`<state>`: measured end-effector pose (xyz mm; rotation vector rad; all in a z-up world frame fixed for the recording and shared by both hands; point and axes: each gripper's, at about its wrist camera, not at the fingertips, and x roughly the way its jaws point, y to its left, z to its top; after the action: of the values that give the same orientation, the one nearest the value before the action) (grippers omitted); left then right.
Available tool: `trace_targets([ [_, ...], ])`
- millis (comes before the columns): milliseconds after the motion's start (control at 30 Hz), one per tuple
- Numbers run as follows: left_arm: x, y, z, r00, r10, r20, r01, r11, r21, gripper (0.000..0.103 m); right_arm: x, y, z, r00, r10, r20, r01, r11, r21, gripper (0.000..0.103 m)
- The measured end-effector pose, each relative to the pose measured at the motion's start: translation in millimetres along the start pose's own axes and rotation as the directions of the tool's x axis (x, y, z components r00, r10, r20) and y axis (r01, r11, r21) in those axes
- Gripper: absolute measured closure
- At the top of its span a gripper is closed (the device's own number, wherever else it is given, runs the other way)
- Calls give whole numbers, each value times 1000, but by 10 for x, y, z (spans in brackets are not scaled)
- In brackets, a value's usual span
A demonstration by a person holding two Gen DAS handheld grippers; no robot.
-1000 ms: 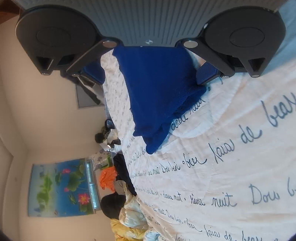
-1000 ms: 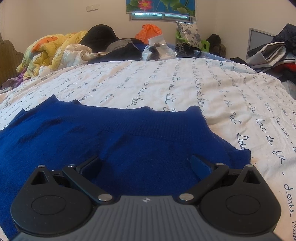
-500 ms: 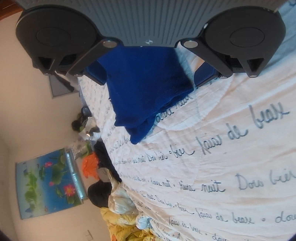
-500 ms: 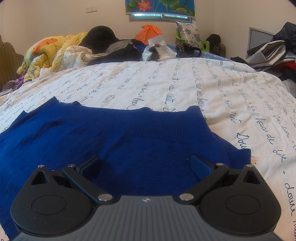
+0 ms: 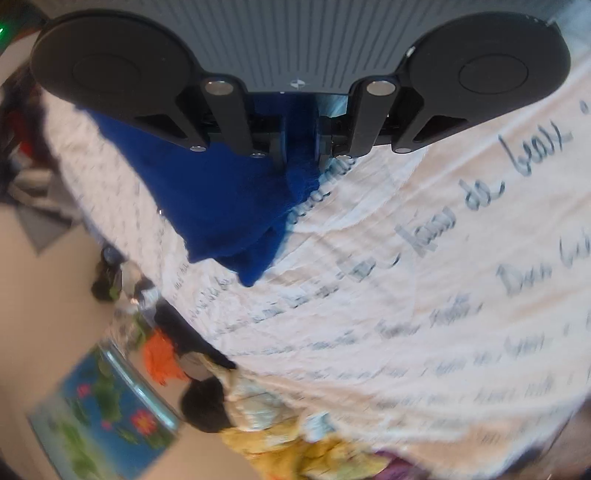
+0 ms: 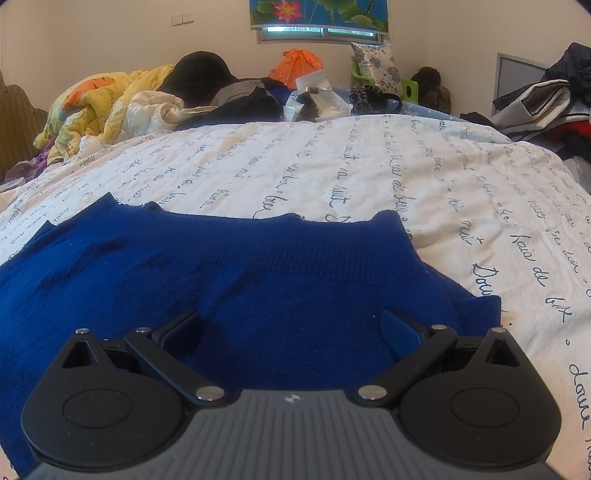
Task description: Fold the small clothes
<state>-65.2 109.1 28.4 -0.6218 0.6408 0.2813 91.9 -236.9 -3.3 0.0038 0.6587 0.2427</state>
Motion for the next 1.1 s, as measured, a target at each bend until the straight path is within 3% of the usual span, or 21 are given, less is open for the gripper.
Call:
trace_targets([
  [33,-76,-150,-37,999,0,48,-5,994,110,89,-26,21,78,1000,-16,-13,16,999,28,0],
  [67,-187,-345,-111,993,-45,109,17,969,248,89,-87,49,196,1000,-4,-11,5,996,90,0],
  [100,-280,-534,-214,984,-99,151,32,920,391,89,-160,78,321,998,58,16,-60,986,157,0],
  [133,-348,-735,-369,972,-151,178,30,839,544,89,-201,115,445,987,159,41,-164,962,219,0],
  [167,-385,-887,-534,963,-194,190,22,753,658,89,-175,173,576,955,293,40,-292,915,280,0],
  [200,-403,-970,-681,955,-233,184,29,687,726,89,-76,256,689,905,426,10,-405,851,334,0],
  [233,-400,-1023,-800,952,-258,166,39,639,768,89,80,353,770,837,545,-37,-490,779,391,0],
  [267,-387,-1059,-907,951,-270,153,42,600,799,89,284,464,819,754,651,-89,-550,700,457,0],
  [300,-392,-1069,-976,948,-278,153,38,577,816,89,469,562,839,695,706,-136,-566,654,502,0],
  [333,-404,-1066,-1027,946,-283,160,29,563,826,89,604,646,850,676,715,-176,-554,652,518,0],
  [400,-410,-1057,-1065,948,-281,149,28,542,840,89,760,777,884,707,670,-226,-513,706,488,0],
  [533,-411,-1004,-1068,952,-273,138,25,519,854,89,917,887,916,733,636,-242,-501,745,440,3],
  [567,-388,-1018,-1069,953,-270,134,23,509,860,89,948,893,918,748,618,-243,-490,760,427,13],
  [633,-362,-1031,-1089,955,-266,133,15,488,873,89,1041,877,893,770,583,-259,-459,788,411,49],
  [667,-356,-1047,-1106,955,-266,132,10,473,881,89,1098,855,857,766,583,-272,-455,790,410,79],
  [700,-344,-1086,-1119,954,-268,133,3,454,891,89,1136,836,825,762,589,-270,-461,785,413,85],
  [800,-427,-1252,-1157,939,-322,117,23,399,916,89,995,667,827,759,617,-208,-509,762,400,92],
  [933,-604,-1614,-1305,888,-459,30,137,328,935,89,418,95,959,764,641,-70,-581,732,357,92],
  [1000,-625,-1812,-1467,858,-513,-30,201,282,938,89,134,-358,932,790,613,-26,-567,745,351,92],
  [1100,-551,-2053,-1722,833,-532,-151,313,229,922,89,-79,-980,715,857,513,-37,-462,799,385,91],
])
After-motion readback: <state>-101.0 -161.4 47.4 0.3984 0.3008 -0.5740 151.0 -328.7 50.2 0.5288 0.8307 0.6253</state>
